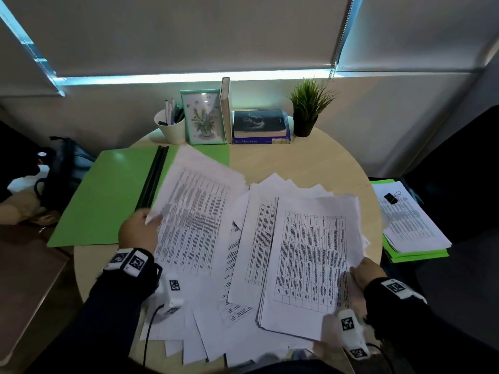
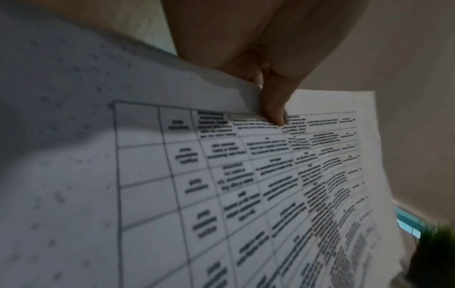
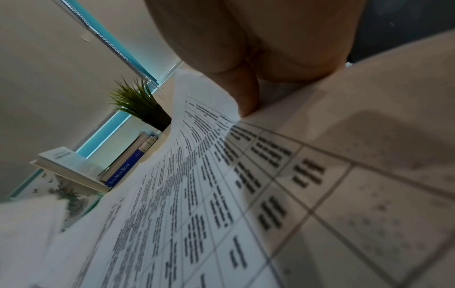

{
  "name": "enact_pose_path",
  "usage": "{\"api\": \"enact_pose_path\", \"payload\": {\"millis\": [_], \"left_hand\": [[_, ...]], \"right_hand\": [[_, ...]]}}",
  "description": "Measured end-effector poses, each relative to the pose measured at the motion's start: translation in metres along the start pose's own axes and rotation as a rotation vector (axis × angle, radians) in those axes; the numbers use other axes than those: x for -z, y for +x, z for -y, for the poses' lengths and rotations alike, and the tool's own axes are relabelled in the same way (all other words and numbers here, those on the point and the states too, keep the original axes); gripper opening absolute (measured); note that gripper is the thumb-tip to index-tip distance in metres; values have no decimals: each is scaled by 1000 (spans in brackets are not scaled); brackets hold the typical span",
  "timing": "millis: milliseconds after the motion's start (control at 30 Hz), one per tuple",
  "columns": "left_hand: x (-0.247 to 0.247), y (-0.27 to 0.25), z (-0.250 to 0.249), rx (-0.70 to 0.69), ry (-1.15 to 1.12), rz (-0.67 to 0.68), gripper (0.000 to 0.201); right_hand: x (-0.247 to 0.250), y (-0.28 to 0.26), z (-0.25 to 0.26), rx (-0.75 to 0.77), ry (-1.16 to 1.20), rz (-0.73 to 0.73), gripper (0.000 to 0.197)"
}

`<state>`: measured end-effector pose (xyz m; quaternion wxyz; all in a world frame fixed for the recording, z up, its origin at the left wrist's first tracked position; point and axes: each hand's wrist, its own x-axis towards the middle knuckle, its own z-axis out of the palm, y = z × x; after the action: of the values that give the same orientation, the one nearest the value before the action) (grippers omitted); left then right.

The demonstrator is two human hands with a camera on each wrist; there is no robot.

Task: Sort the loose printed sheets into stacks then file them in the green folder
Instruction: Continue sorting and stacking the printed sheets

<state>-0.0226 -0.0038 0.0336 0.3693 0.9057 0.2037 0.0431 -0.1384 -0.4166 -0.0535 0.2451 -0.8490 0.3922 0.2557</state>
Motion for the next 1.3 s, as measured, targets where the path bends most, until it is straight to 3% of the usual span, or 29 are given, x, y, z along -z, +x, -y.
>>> {"api": "enact_pose_path", "payload": {"millis": [167,300,400,533,633,867,1033,1100,1233,1300], "left_hand": [[25,1,-43,-114,-302,-130,18],[30,-9,-76,-193,-426,-140,17],[18,-13,-87,-191,-528,-47,9],[-14,-33,-86,-150,-451,130,18],[-40,-53,-78,-106,-405,229,7],[-71,-73,-64,-18,-254,347,20],[-81,-78,-65,-51,-229,483,36],[-86,-80,-66,-70,-171,554,41],[-98,-84,-63,-85,-103,615,47],[-104,-88,-62,-90,-73,634,45]], "right_hand": [[2,3,0,-26,56,1,33],[6,-5,7,-8,19,-21,32],[11,-16,11,36,44,-50,38],[14,-21,23,74,132,-74,37],[15,-25,31,105,243,-73,39],[9,-37,44,142,828,45,22],[11,-44,47,236,777,28,4],[15,-45,46,250,755,-19,12],[24,-52,47,203,853,-56,52],[20,-48,45,226,759,-58,39]]}}
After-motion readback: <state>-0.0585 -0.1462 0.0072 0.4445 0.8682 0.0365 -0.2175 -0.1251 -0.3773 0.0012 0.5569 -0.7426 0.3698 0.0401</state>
